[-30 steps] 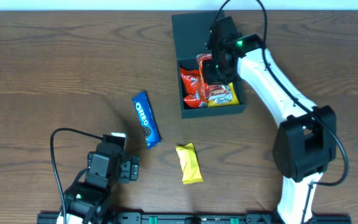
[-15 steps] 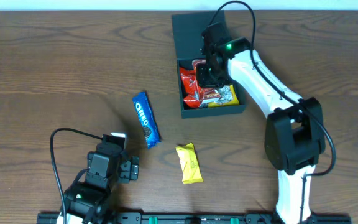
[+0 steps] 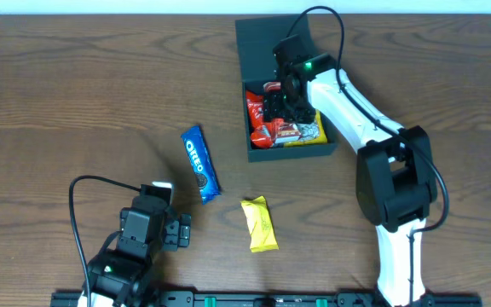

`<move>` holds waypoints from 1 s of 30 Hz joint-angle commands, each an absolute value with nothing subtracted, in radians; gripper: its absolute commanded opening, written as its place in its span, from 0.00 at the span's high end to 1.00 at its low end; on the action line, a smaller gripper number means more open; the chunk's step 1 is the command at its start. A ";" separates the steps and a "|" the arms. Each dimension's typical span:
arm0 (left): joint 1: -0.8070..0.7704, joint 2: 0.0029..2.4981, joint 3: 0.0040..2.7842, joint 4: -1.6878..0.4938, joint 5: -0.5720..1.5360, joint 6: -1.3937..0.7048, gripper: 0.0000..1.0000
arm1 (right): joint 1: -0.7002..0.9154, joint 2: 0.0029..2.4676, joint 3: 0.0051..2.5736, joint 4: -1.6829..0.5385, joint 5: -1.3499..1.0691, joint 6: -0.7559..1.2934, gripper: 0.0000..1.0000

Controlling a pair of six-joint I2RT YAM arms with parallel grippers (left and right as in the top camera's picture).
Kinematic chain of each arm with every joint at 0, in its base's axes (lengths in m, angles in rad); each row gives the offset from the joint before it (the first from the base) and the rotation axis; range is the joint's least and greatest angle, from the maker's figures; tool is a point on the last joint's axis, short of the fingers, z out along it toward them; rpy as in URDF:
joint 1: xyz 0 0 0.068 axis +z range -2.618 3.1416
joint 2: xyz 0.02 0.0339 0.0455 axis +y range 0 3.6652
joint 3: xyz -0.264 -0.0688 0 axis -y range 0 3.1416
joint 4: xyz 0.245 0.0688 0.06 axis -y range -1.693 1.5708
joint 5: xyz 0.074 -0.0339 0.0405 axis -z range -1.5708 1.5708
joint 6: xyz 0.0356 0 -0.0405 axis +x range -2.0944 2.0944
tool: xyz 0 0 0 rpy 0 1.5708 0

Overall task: Pack container
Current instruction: 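Lower the Hello Panda box into the black box and release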

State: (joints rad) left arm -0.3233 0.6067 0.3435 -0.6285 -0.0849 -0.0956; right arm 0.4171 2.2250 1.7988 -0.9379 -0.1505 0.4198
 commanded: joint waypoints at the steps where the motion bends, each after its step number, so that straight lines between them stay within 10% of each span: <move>1: -0.319 0.604 0.344 -0.631 -0.088 -0.078 0.04 | 0.434 2.243 1.804 -0.935 -0.157 0.426 0.01; 30: -0.319 0.604 0.344 -0.631 -0.088 -0.078 0.05 | 0.511 2.003 1.802 -1.018 -0.162 0.366 0.01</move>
State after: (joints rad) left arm -0.3233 0.6067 0.3435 -0.6285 -0.0849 -0.0956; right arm 0.5140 1.9717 1.7988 -1.0172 -0.1638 0.3847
